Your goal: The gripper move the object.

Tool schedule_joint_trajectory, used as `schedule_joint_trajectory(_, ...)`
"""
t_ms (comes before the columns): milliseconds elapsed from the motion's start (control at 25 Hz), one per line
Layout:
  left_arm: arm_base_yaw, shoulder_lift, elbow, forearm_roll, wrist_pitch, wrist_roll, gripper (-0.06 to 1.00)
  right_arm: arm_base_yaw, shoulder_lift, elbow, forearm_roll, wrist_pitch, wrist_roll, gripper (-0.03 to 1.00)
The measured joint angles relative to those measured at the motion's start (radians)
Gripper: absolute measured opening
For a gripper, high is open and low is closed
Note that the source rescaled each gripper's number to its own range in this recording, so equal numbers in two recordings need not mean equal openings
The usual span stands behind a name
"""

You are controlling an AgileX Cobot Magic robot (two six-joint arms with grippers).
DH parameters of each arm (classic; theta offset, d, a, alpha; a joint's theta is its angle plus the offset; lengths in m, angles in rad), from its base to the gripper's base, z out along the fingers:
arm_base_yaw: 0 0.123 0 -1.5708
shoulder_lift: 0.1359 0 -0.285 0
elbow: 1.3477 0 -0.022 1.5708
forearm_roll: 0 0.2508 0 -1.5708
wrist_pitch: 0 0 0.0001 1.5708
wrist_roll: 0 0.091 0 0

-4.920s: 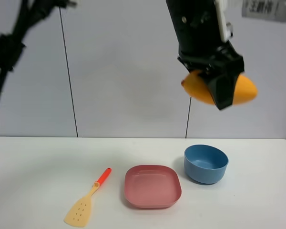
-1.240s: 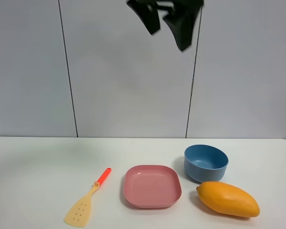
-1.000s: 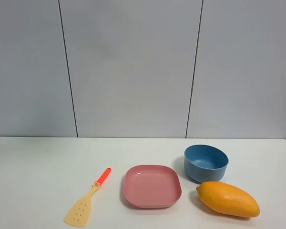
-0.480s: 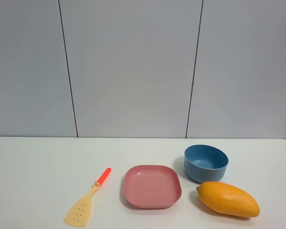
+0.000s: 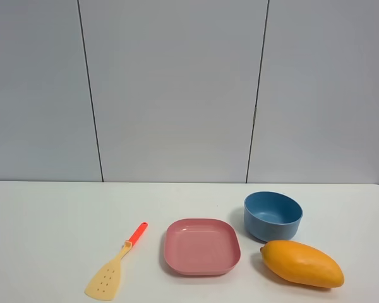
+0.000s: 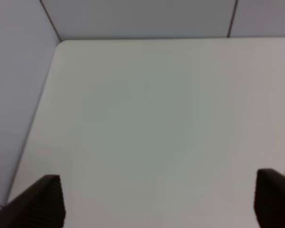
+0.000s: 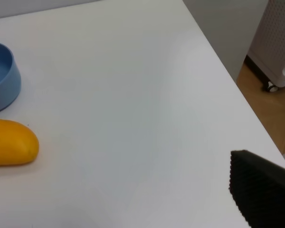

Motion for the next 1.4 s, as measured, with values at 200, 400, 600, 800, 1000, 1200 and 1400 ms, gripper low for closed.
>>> schedule_joint_trajectory(200,0.003,-0.221,0.114,-0.011,0.0,-0.012,0.45,0.0,0.0,0.0,0.0,0.0,0.0,1.0)
schedule_joint_trajectory(400,0.003,-0.399,0.221,0.0,0.0,-0.045,0.45,0.0,0.0,0.0,0.0,0.0,0.0,1.0)
schedule_joint_trajectory(600,0.003,-0.55,0.345,0.002,0.004,-0.06,0.45,0.0,0.0,0.0,0.0,0.0,0.0,1.0)
schedule_joint_trajectory(800,0.003,-0.56,0.453,-0.008,-0.002,-0.063,0.45,0.0,0.0,0.0,0.0,0.0,0.0,1.0)
schedule_joint_trajectory(1000,-0.003,-0.561,0.555,-0.011,-0.073,-0.063,0.45,0.0,0.0,0.0,0.0,0.0,0.0,1.0)
schedule_joint_trajectory(1200,-0.049,-0.561,0.596,0.009,-0.141,-0.064,0.45,0.0,0.0,0.0,0.0,0.0,0.0,1.0)
schedule_joint_trajectory(1400,-0.063,-0.561,0.599,0.039,-0.153,-0.099,0.45,0.0,0.0,0.0,0.0,0.0,0.0,1.0)
